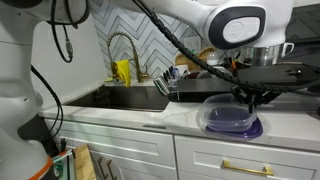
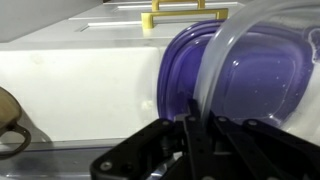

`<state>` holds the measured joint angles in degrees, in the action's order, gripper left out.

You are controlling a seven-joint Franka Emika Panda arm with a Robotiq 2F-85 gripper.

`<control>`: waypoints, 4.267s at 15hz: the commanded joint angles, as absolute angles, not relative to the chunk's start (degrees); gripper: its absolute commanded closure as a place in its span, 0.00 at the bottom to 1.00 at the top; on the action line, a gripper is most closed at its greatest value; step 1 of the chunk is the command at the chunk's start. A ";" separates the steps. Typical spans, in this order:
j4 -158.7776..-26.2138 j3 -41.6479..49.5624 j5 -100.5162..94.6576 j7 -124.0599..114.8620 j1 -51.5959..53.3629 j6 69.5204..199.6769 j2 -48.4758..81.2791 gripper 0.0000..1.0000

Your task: Remove the lid from the container then pour out the contents in the container into sink

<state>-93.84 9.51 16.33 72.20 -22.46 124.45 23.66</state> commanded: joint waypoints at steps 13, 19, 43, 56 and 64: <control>-90.69 7.51 16.51 71.04 -23.97 124.50 26.89 0.99; -92.30 7.90 14.26 67.14 -22.77 122.13 25.62 0.99; -105.20 5.30 10.57 50.34 -16.80 122.56 16.91 0.62; -102.07 7.72 0.00 29.14 -13.06 118.62 -0.41 0.00; -100.94 6.17 -7.56 13.88 -8.72 105.76 -7.25 0.00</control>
